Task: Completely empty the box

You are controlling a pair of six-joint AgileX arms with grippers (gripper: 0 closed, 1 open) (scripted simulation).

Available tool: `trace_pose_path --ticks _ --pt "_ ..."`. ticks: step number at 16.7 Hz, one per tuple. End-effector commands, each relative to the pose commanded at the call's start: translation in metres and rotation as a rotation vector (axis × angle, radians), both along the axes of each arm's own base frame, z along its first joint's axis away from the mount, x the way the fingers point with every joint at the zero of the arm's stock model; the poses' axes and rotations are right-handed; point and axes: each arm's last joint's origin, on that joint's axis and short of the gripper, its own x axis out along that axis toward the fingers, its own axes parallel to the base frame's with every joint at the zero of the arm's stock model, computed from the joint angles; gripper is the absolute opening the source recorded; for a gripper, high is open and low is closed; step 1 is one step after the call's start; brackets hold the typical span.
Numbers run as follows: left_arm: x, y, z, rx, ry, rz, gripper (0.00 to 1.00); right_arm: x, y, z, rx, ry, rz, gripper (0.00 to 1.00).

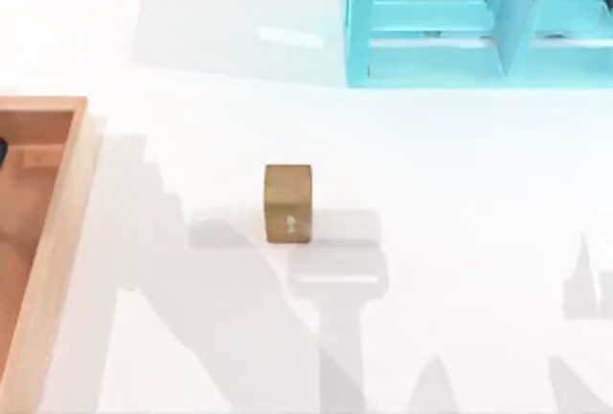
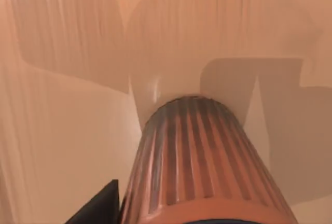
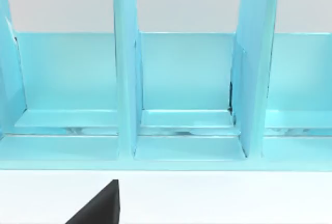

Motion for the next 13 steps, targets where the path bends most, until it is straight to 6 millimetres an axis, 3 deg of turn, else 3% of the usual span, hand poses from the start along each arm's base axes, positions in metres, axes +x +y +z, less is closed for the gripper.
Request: trace_pose_path --ticks 12,13 --pt "0.0000 0.0000 0.0000 0.000 0.000 0.000 0.02 0.0000 0.0000 0.0000 0.000 0.000 0.000 1.00" --pt "0.0000 0.0000 0.0000 0.000 0.000 0.000 0.00 0.0000 0.0000 0.0000 0.000 0.000 0.000 1.00"
